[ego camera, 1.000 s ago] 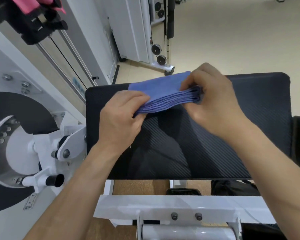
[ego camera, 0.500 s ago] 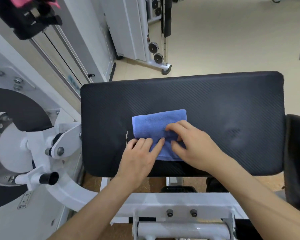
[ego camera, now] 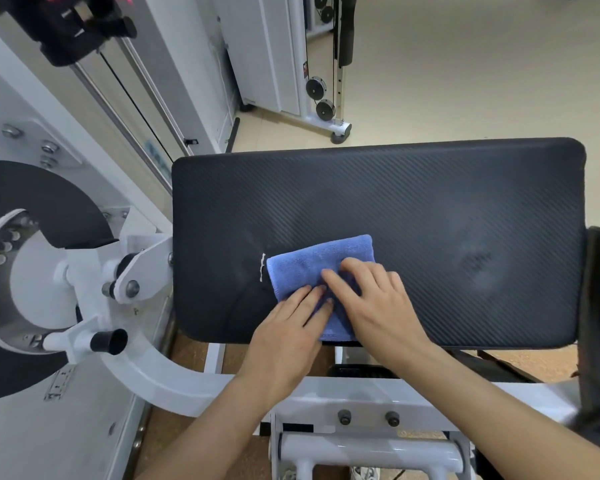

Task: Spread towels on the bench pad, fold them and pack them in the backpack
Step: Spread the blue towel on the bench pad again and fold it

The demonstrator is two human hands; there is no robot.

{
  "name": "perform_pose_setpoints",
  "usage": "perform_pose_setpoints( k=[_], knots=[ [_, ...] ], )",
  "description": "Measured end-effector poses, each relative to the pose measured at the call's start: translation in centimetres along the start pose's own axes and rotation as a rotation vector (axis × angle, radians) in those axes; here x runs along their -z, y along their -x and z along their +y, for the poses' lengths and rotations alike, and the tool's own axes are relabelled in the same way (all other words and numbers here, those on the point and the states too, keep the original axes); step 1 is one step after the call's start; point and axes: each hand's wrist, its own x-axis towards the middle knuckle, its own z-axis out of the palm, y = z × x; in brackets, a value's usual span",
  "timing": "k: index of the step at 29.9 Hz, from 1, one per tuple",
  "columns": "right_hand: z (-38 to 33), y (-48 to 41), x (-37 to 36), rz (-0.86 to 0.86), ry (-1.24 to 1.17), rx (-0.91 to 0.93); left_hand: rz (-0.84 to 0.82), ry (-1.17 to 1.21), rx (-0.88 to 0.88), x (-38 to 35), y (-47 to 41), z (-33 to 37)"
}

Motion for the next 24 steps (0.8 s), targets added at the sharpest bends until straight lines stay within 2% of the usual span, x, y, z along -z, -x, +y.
perform_pose_setpoints(
  k=[2,4,7,10,12,13,15,16,20,24],
  knots=[
    [0.5,0.7,0.4,-0.011,-0.105,0.157,0.022,0.123,0.022,0.5,0.2,-0.4],
    [1.2,1.2,0.9,-0.116,-0.216,0.233,0.010,0.295,0.118,1.6,0.4,-0.5],
    [1.6,1.7,1.9,-0.293,-0.214,0.221,-0.059,0.415,0.247,3.0,0.1,-0.5],
    [0.8,1.8,1.8,-0.263,-0.120,0.223,-0.095,0.407,0.253,3.8,-0.4,-0.6],
    [0.6,1.6,1.6,-0.204,-0.124,0.192,-0.080,0.359,0.206,3.9,-0.3,-0.6],
    [0.6,1.3,1.6,-0.203,-0.139,0.166,-0.050,0.253,0.130,3.7,-0.3,-0.7],
    [0.8,0.9,1.8,-0.265,-0.190,0.097,0.014,0.117,0.021,3.3,0.2,-0.6],
    [0.9,0.6,2.0,-0.317,-0.216,0.066,0.023,0.129,0.023,3.1,0.4,-0.6],
    [1.7,-0.5,2.9,-0.395,-0.389,-0.001,0.007,0.348,0.217,3.4,0.2,-1.3],
    [3.1,-1.4,2.7,-0.297,-0.640,-0.173,0.103,0.489,0.385,3.5,-1.0,-2.3]
  ],
)
